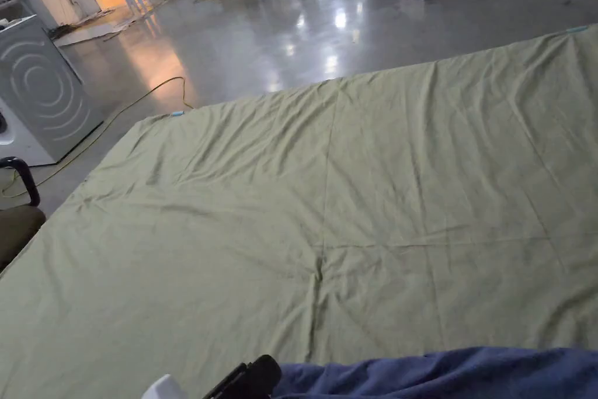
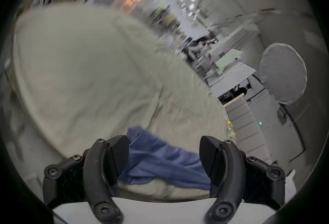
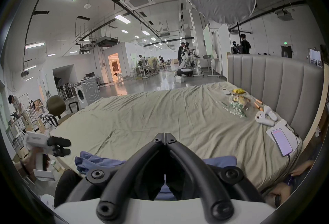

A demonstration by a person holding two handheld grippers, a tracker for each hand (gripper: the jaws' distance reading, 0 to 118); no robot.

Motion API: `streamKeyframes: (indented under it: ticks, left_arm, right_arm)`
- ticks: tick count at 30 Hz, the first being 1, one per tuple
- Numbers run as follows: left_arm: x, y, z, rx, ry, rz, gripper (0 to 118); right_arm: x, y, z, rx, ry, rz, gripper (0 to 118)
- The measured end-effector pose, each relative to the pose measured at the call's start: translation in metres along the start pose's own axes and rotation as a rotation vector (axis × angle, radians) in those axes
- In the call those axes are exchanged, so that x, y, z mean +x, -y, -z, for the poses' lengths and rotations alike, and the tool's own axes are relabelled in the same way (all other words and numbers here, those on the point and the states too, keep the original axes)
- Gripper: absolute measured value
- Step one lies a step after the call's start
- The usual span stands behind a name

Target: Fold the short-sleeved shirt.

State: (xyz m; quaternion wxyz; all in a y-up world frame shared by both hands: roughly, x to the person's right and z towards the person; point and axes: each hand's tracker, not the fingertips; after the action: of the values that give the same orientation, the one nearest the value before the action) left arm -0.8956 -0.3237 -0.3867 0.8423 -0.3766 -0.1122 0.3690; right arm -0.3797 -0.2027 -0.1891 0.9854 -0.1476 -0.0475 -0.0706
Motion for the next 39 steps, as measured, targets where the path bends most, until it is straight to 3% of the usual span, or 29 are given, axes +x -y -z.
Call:
streamKeyframes:
  ticks: [4, 9, 10, 11, 12, 13, 17, 23, 28, 31, 33, 39]
  left_arm:
    - [-0.029, 0.006, 0.042, -0.085, 0.009, -0.029, 83]
    - [-0.047, 0.013, 0.063, -0.041, 0.110, -0.265, 81]
    - [-0.048, 0.013, 0.063, -0.045, 0.116, -0.294, 74]
    - [-0.050, 0.014, 0.064, -0.055, 0.114, -0.304, 60]
    - [-0.051, 0.016, 0.068, -0.076, 0.114, -0.292, 35]
    - [-0.053, 0.021, 0.074, -0.105, 0.111, -0.294, 25]
    - [-0.056, 0.030, 0.073, -0.058, 0.151, -0.403, 15]
    - [-0.058, 0.006, 0.032, 0.158, 0.184, -0.409, 12]
    - [-0.056, -0.045, -0.019, 0.234, 0.098, -0.184, 10]
    - [-0.052, -0.064, -0.036, 0.248, 0.090, -0.153, 10]
    - [-0.027, -0.055, -0.036, 0.238, 0.072, -0.050, 10]
    - [0.079, 0.027, 0.020, 0.043, 0.269, 0.173, 10]
  right_arm:
    - [0.002, 0.006, -0.003, -0.029, 0.003, 0.007, 0]
    - [0.007, 0.007, -0.006, -0.041, 0.012, 0.059, 0]
    - [0.007, 0.006, -0.006, -0.041, 0.014, 0.061, 0]
    - [0.007, 0.007, -0.006, -0.044, 0.018, 0.063, 0]
    - [0.007, 0.008, -0.005, -0.049, 0.018, 0.062, 0]
    - [0.006, 0.006, -0.004, -0.056, 0.016, 0.059, 0]
    - [0.003, 0.007, -0.003, -0.079, 0.013, 0.050, 0]
    - [0.010, 0.015, -0.009, -0.086, 0.017, 0.048, 0]
    - [0.015, 0.017, -0.007, -0.086, 0.020, 0.080, 0]
    - [0.017, 0.021, -0.005, -0.096, 0.014, 0.108, 0]
    - [0.016, 0.023, -0.004, -0.100, 0.011, 0.113, 0]
    - [0.011, 0.019, -0.008, -0.098, 0.000, 0.094, 0]
